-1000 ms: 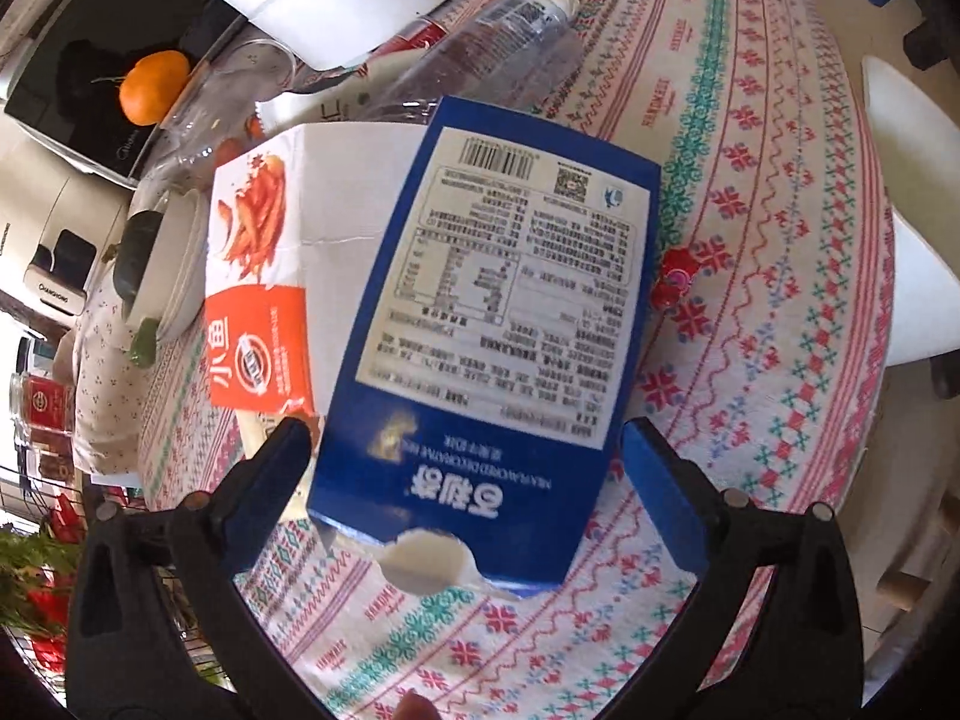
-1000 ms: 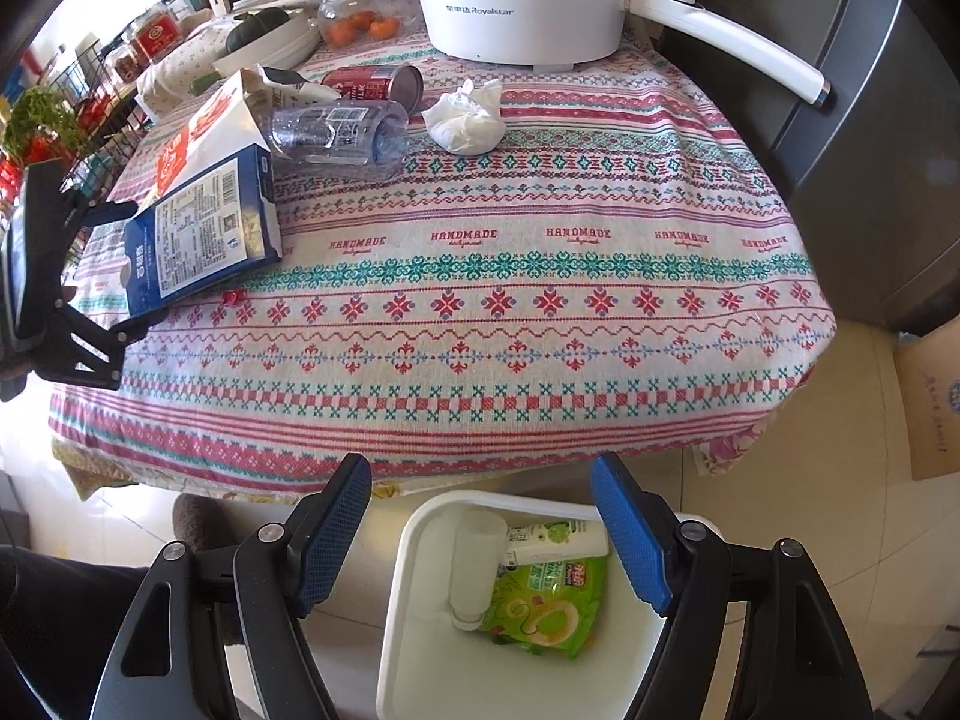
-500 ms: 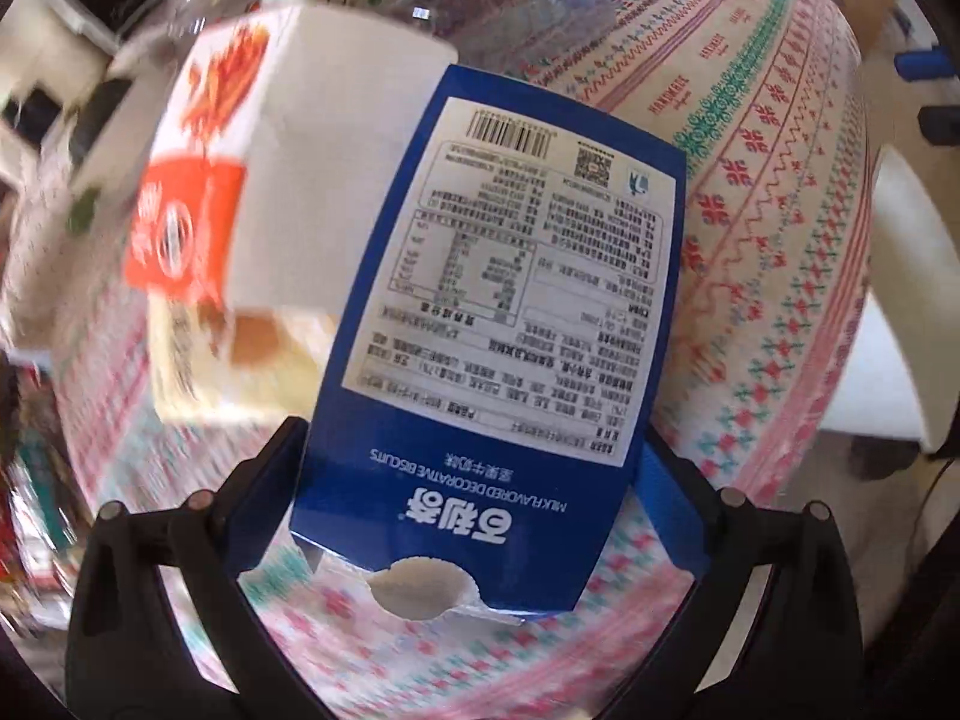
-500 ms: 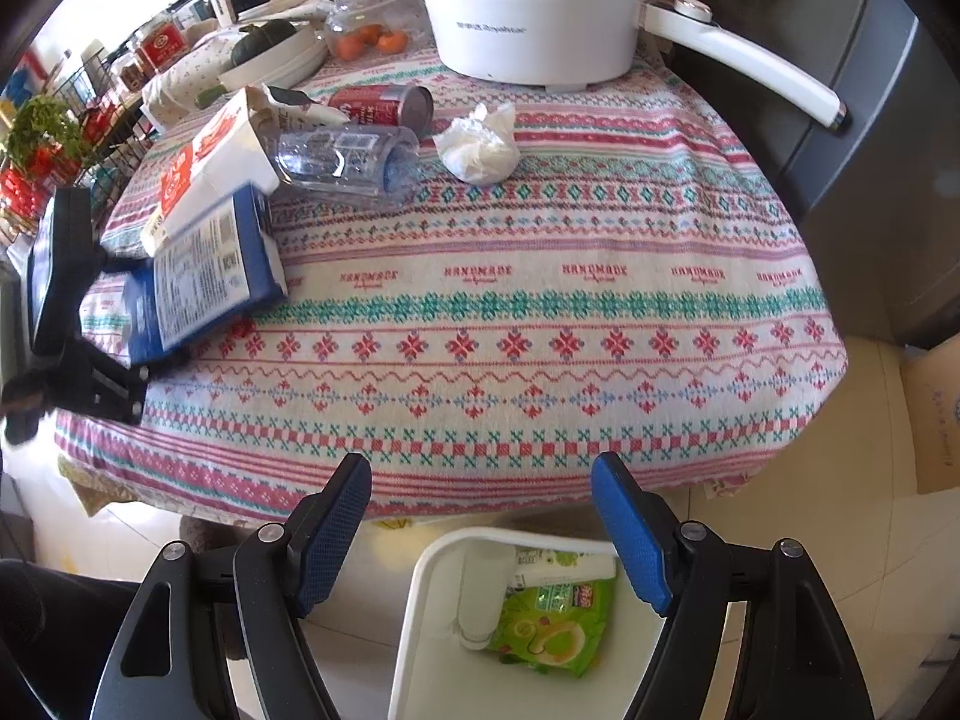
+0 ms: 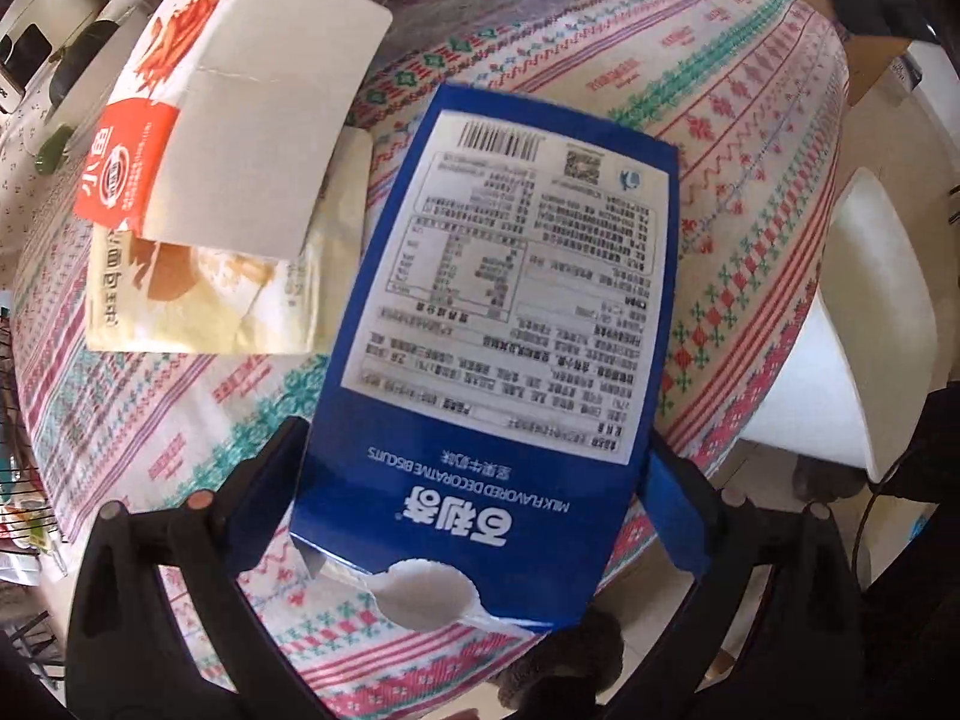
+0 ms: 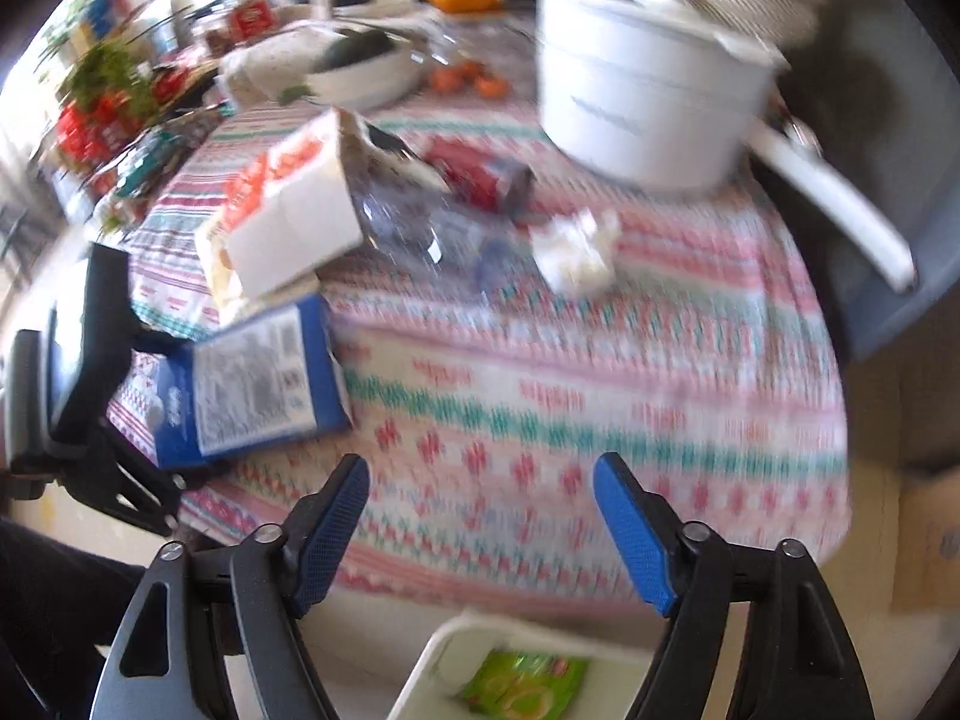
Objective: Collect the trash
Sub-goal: 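Grasp the blue biscuit box with the left tool while the right tool grasps the clear bottle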
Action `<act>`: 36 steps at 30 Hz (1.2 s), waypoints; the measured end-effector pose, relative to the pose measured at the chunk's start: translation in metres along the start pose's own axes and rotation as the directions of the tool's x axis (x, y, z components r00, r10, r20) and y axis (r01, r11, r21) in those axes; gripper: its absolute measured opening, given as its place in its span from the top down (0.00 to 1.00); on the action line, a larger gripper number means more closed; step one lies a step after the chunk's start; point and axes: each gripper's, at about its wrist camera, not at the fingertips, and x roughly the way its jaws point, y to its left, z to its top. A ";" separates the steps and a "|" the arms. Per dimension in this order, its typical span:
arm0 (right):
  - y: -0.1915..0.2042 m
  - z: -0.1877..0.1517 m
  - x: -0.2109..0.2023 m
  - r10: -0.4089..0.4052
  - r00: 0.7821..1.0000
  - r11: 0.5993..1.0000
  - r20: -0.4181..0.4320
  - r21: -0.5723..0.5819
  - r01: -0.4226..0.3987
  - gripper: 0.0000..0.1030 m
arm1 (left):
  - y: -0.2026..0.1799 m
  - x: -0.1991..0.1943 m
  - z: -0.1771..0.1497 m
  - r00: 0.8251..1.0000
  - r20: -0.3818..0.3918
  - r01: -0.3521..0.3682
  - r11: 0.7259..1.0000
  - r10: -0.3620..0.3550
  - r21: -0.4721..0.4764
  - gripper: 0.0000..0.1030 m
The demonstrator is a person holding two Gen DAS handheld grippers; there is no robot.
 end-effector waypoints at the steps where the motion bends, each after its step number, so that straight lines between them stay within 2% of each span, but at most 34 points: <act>1: 0.005 0.008 0.002 -0.008 1.000 0.999 0.015 -0.048 0.009 0.17 | 0.005 0.001 -0.001 1.000 0.005 0.011 1.000 -0.010 -0.017 0.04; 4: 0.021 0.034 0.015 -0.021 0.999 0.984 0.034 -0.178 0.027 0.17 | 0.021 -0.002 -0.006 0.999 0.029 0.045 0.995 -0.043 -0.086 0.05; 8: 0.040 0.065 0.045 -0.057 0.998 0.953 0.032 -0.297 0.064 0.17 | 0.042 -0.012 -0.021 0.996 0.054 0.084 0.982 -0.076 -0.171 0.06; 16: 0.062 0.103 0.100 -0.064 0.998 0.884 0.002 -0.463 0.058 0.17 | 0.057 -0.032 -0.060 0.992 0.087 0.108 0.971 -0.092 -0.214 0.07; 20: 0.069 0.111 0.121 -0.086 0.996 0.850 -0.009 -0.522 0.068 0.19 | 0.061 -0.038 -0.069 0.991 0.087 0.116 0.968 -0.098 -0.225 0.07; 22: 0.072 0.112 0.134 -0.123 0.992 0.840 -0.026 -0.536 0.090 0.24 | 0.063 -0.040 -0.070 0.992 0.087 0.110 0.968 -0.092 -0.225 0.07; 24: 0.077 0.105 0.141 -0.183 0.983 0.805 0.002 -0.574 0.151 0.26 | 0.053 -0.034 -0.061 0.992 0.087 0.104 0.969 -0.086 -0.223 0.07; 26: 0.079 0.097 0.139 -0.198 0.980 0.787 0.029 -0.591 0.177 0.29 | 0.052 -0.036 -0.059 0.992 0.090 0.103 0.969 -0.085 -0.226 0.07; 31: 0.068 0.082 0.112 -0.093 0.995 0.852 -0.028 -0.519 0.065 0.34 | 0.046 -0.048 -0.060 0.992 0.099 0.102 0.967 -0.081 -0.231 0.07; 36: 0.056 0.063 0.071 -0.012 0.999 0.916 -0.049 -0.400 -0.009 0.37 | 0.036 -0.064 -0.063 0.990 0.115 0.102 0.966 -0.076 -0.240 0.07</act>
